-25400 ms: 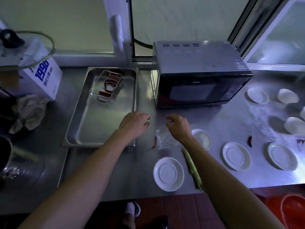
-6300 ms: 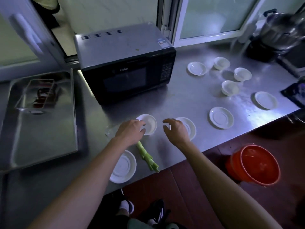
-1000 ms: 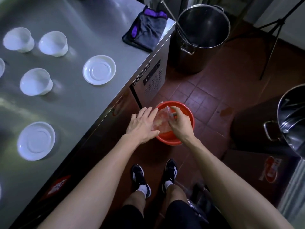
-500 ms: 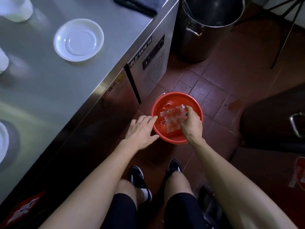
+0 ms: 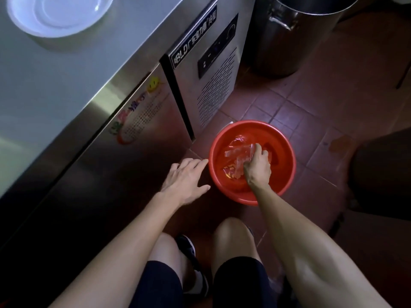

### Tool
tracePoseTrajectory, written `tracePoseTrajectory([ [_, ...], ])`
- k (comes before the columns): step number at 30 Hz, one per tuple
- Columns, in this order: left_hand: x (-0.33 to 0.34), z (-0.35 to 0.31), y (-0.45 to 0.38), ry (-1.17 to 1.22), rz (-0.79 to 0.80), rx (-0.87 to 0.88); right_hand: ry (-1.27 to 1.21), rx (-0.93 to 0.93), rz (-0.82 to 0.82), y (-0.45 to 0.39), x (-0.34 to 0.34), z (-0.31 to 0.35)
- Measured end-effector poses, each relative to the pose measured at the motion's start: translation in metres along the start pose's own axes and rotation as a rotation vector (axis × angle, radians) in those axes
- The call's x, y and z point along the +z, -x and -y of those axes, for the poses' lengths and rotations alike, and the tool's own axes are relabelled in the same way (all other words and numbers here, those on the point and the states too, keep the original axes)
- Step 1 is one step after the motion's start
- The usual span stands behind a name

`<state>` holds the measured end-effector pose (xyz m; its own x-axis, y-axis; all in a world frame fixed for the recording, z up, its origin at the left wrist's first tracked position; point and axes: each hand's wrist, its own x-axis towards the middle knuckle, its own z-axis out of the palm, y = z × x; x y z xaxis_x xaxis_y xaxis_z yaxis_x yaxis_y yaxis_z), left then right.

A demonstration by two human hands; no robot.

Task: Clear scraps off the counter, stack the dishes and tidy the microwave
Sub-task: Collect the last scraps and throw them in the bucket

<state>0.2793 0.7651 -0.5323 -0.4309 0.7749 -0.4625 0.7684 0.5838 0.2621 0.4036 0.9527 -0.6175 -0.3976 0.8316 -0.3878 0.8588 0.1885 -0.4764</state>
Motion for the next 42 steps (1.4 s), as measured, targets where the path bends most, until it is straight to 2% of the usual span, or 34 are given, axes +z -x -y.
tracePoseTrajectory([
  [7,0.018,0.022,-0.008,-0.008,-0.003,-0.015,0.039,0.155,-0.022,-0.012,0.027,-0.019],
  [16,0.009,0.006,0.012,-0.015,0.039,-0.012,0.148,0.093,0.128,0.009,0.014,-0.021],
  [31,-0.136,-0.066,0.120,-0.040,0.009,0.032,0.107,-0.004,0.187,0.121,-0.159,0.043],
  [42,-0.271,-0.100,0.179,-0.083,-0.115,-0.040,0.119,-0.318,0.117,0.160,-0.277,0.160],
])
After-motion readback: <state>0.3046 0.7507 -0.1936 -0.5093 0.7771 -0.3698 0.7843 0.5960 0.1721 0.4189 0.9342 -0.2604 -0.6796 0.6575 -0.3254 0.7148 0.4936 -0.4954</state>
